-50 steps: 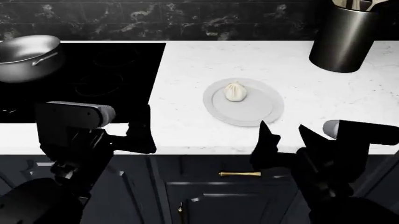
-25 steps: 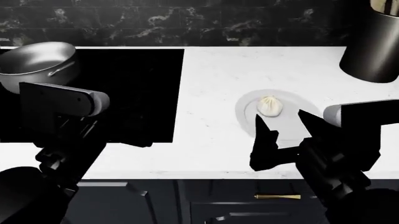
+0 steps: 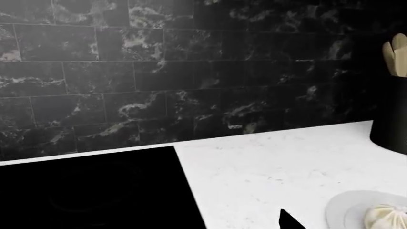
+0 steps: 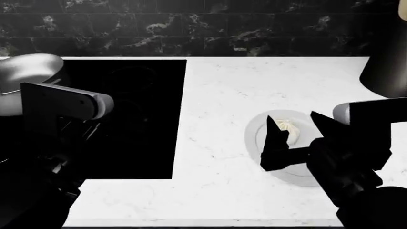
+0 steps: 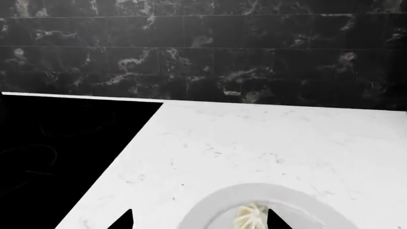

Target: Frozen meat rests on a plate on the counter. Retrieve the meat and place it in a pot on a burner. Then turn the burner on.

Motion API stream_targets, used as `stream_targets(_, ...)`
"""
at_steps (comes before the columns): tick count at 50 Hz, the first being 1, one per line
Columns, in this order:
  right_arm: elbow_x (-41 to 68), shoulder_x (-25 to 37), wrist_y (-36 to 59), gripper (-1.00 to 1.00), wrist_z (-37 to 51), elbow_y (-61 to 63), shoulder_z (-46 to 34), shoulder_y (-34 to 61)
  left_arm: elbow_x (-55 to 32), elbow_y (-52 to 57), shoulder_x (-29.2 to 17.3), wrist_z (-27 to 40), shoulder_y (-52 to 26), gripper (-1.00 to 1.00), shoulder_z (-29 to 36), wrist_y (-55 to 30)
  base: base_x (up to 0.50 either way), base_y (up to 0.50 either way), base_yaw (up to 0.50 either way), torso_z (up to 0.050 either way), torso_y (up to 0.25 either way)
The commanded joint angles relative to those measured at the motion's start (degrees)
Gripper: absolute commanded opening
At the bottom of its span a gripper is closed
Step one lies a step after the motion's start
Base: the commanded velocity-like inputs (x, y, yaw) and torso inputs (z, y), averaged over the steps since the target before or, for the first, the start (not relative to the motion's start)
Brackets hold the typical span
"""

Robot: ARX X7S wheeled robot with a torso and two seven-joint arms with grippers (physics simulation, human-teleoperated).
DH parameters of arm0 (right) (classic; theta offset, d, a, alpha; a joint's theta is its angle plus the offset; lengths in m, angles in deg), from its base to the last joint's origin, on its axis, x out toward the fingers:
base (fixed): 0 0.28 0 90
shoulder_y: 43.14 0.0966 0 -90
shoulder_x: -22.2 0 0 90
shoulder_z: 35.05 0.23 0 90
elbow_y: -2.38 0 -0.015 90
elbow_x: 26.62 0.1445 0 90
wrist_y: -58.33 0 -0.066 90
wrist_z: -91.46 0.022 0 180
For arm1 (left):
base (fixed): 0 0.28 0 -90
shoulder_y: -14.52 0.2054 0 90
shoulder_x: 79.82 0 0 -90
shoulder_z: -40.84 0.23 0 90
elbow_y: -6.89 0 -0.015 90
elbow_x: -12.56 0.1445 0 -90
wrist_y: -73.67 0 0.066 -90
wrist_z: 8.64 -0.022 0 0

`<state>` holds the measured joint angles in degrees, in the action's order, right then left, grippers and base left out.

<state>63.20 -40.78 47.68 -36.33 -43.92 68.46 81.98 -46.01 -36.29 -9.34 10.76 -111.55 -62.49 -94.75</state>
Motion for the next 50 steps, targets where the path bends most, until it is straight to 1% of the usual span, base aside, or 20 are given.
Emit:
stream_targets(1,3.2,1.78,1.12,1.0,3.47,-7.02,-3.56,3.29,-0.56,1.23,-0.91,-0.36,0.4,1.0,0.41,1.59,0.0,0.0,0.0,0.0,0.0)
stream_targets(4,3.64,2.01,2.1,1.0,4.23,-11.16,-6.24,5.74,-1.34,2.16,-0.82,-0.98,0.68,1.0,-0.57,2.98,0.0,0.0,0.0,0.0,0.0)
stream_targets(7,1.48,1.53,2.29,1.0,2.58,-15.05,-8.14,8.21,-3.26,2.8,-0.67,-0.78,0.31,1.0,-1.68,2.94,0.0,0.0,0.0,0.0,0.0)
stream_targets(13,-2.67,1.53,2.16,1.0,-0.48,-19.27,-11.09,10.25,-0.43,2.3,-1.52,-2.4,1.53,1.0,-0.2,5.72,0.0,0.0,0.0,0.0,0.0)
stream_targets(16,-5.16,1.93,1.76,1.0,-2.38,-20.01,-12.39,10.85,-0.22,2.35,-1.82,-2.57,1.81,1.0,-0.08,6.18,0.0,0.0,0.0,0.0,0.0)
stream_targets(21,-6.31,2.46,1.59,1.0,-2.98,-20.31,-13.64,11.89,-0.11,2.58,-2.24,-2.59,2.39,1.0,-0.09,6.72,0.0,0.0,0.0,0.0,0.0)
stream_targets(28,-3.37,5.06,2.62,1.0,0.36,-20.12,-12.83,12.6,-0.98,2.82,-2.12,-1.88,2.28,1.0,0.09,6.61,0.0,0.0,0.0,0.0,0.0)
stream_targets(33,-5.12,5.9,1.95,1.0,-0.73,-20.6,-13.54,12.25,-2.05,2.94,-2.13,-1.43,2.06,1.0,-0.17,6.46,0.0,0.0,0.0,0.0,0.0)
stream_targets(39,-8.6,6.65,0.41,1.0,-3.55,-21.48,-14.93,11.44,-1.02,2.32,-2.7,-2.31,2.76,1.0,0.21,7.82,0.0,0.0,0.0,0.0,0.0)
stream_targets(50,-13.24,6.84,-1.68,1.0,-7.3,-24.16,-18.23,11.81,-1.17,1.85,-3.55,-2.56,4.13,1.0,-0.95,9.07,0.0,0.0,0.0,0.0,0.0)
